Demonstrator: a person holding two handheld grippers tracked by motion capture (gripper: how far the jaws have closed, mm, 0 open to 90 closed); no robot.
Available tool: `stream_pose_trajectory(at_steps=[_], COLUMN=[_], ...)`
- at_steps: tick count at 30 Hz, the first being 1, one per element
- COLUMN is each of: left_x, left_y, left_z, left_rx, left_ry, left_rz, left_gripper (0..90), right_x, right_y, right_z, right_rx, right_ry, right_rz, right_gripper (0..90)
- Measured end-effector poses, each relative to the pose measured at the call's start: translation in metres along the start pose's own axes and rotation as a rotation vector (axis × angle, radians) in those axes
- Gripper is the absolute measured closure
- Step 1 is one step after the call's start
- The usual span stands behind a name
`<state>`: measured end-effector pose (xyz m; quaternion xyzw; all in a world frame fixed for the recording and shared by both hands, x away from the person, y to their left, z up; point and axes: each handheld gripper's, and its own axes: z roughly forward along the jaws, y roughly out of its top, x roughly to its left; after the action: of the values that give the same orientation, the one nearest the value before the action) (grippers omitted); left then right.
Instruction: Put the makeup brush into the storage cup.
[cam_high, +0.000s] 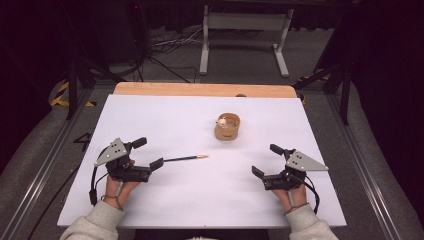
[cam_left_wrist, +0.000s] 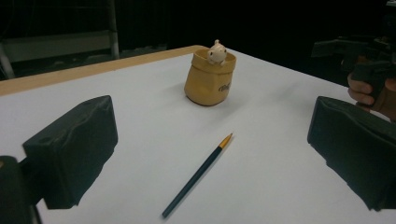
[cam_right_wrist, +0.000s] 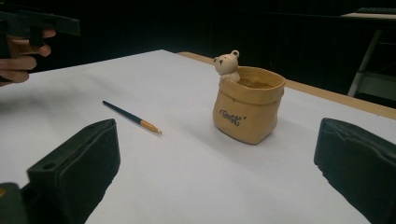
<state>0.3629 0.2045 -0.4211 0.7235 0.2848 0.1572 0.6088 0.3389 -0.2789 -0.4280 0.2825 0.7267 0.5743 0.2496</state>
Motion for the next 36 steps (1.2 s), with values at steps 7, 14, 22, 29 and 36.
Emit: stream_pose_trajectory(at_steps=[7,14,22,29,36], left_x=[0.000,0.000,0.002,0.001,0.002], left_y=[0.015,0.028,0.038,0.050,0.061], left_z=[0.018,0.034,0.054,0.067,0.081], left_rx=[-0.005,0.003,0.057,0.151,0.290], left_ry=[-0.027,-0.038,-0.055,-0.047,-0.038], left_rz=[0.008,0.026,0.050,0.088,0.122], left_gripper=[3.8,3.7,3.9,3.4,3.5], right_x=[-0.001,-0.001,-0.002,-0.003,-0.003], right_y=[-0.001,-0.001,-0.001,-0.001,-0.001], right_z=[0.000,0.000,-0.001,-0.001,-0.002], right_rx=[0.005,0.008,0.009,0.010,0.010], right_ry=[0.005,0.002,0.003,0.001,0.004], right_rz=[0.003,0.000,0.000,0.000,0.000], right_gripper=[0.4,0.4,0.5,0.4,0.4])
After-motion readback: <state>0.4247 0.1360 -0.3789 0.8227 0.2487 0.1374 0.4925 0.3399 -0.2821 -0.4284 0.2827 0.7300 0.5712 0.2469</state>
